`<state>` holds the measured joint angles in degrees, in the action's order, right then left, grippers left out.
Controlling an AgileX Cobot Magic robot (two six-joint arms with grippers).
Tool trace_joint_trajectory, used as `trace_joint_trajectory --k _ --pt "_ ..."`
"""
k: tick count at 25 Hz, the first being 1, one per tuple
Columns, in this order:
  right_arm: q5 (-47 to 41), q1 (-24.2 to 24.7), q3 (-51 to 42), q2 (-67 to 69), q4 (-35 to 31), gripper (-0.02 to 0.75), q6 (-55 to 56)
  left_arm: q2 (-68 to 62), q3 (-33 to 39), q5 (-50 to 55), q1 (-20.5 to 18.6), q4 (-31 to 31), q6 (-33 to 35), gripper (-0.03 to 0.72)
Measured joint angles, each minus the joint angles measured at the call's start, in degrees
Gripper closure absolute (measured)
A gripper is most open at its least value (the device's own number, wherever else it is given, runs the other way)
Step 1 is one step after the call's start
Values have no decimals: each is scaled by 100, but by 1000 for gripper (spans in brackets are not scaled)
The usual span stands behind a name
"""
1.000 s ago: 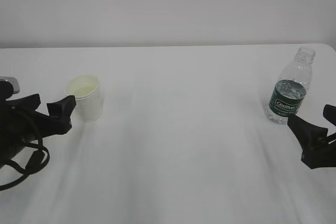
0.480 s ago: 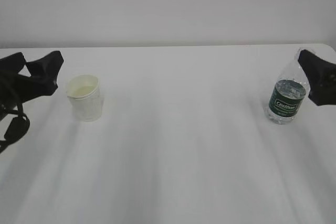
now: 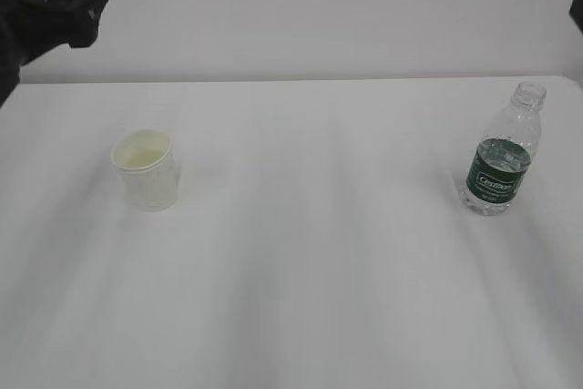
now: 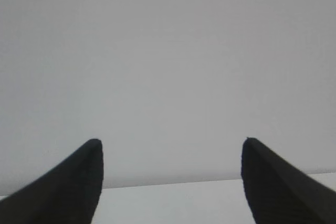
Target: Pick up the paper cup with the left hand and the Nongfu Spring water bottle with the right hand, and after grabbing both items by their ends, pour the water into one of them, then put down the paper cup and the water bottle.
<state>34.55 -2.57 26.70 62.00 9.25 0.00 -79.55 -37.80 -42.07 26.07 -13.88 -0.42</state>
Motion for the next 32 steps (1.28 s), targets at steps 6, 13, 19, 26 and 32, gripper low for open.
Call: trace_joint_trajectory --k 6,13,19,26,32 --pt "-1210 0 391 -970 0 153 0 553 -425 1123 0 120 42 101" --pt "-2388 0 421 -2153 0 153 0 1495 -534 2221 0 336 42 101" --pt "-3247 0 421 -3202 -4 153 0 2518 -534 3466 0 415 42 101" --pt "-4197 0 448 -4014 -26 153 0 3467 -534 4552 0 1092 42 101" --pt "-4852 0 569 -4707 -39 153 0 4343 -544 5203 0 1312 42 101"
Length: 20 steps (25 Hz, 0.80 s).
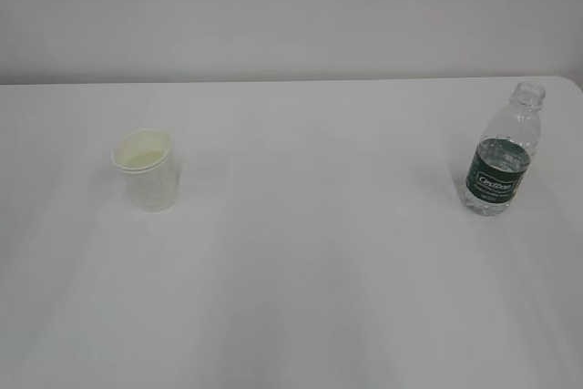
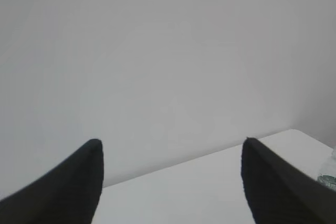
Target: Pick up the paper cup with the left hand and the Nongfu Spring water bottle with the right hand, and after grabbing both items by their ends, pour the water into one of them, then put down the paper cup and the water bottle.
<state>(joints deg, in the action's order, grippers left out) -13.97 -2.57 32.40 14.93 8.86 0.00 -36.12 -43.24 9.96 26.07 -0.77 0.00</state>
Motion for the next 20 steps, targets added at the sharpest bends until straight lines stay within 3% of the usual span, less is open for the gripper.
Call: trace_joint_trajectory --k 9,20 --pt "-1186 0 373 -943 0 153 0 1262 -32 1098 0 269 0 139" --pt "-2310 0 443 -1595 -4 153 0 1895 -32 2886 0 291 0 164"
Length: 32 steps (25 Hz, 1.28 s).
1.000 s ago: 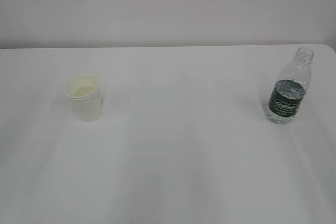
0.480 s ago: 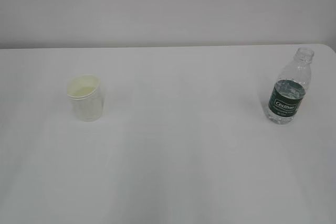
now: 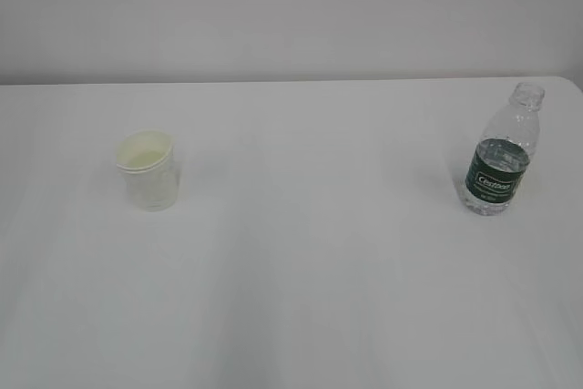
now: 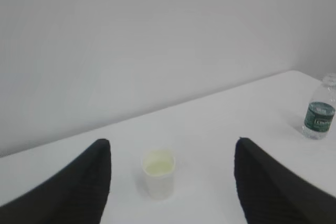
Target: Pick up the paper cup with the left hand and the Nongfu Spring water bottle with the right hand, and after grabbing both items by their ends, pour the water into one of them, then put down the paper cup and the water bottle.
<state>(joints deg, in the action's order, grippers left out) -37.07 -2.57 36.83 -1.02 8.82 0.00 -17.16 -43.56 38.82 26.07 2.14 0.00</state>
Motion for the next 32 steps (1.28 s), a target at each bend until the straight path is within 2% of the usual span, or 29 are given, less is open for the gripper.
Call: trace_joint_trajectory --k 6,13,22,26,32 --pt "-1124 0 246 0 -54 153 0 441 0 933 0 0 0 165" --pt "-1821 0 260 0 -223 153 0 1019 -2 1391 0 12 0 185" --pt "-2728 0 260 0 -350 153 0 1153 8 2041 0 24 -91 195" --pt "-2865 0 167 0 -370 153 0 1248 216 2380 0 13 -157 197" --pt "-3012 0 -9 0 -384 153 0 1702 628 2675 0 24 -624 200"
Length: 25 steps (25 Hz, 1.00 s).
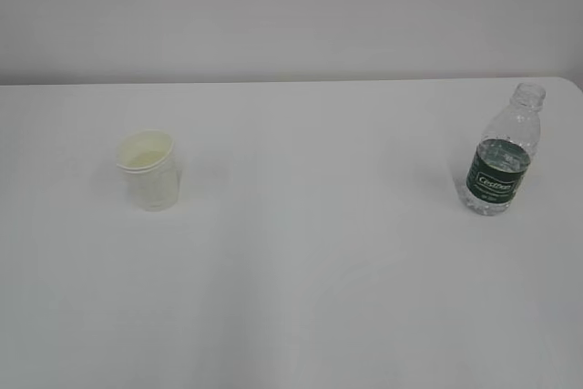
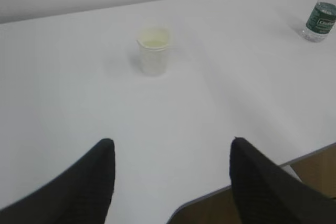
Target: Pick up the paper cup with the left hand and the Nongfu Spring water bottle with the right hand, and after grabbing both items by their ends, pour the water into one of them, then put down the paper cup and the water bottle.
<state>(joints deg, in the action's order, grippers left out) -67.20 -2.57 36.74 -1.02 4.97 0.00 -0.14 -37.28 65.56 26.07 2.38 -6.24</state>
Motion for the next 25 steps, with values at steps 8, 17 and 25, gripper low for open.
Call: trace_joint_trajectory --k 8,17,25 --pt "-23 0 -485 0 0 153 0 0 153 119 0 49 -71 202" --pt "163 0 -785 0 0 153 0 0 511 108 0 72 -84 202" --pt "163 0 -823 0 33 153 0 0 684 -177 0 72 -84 204"
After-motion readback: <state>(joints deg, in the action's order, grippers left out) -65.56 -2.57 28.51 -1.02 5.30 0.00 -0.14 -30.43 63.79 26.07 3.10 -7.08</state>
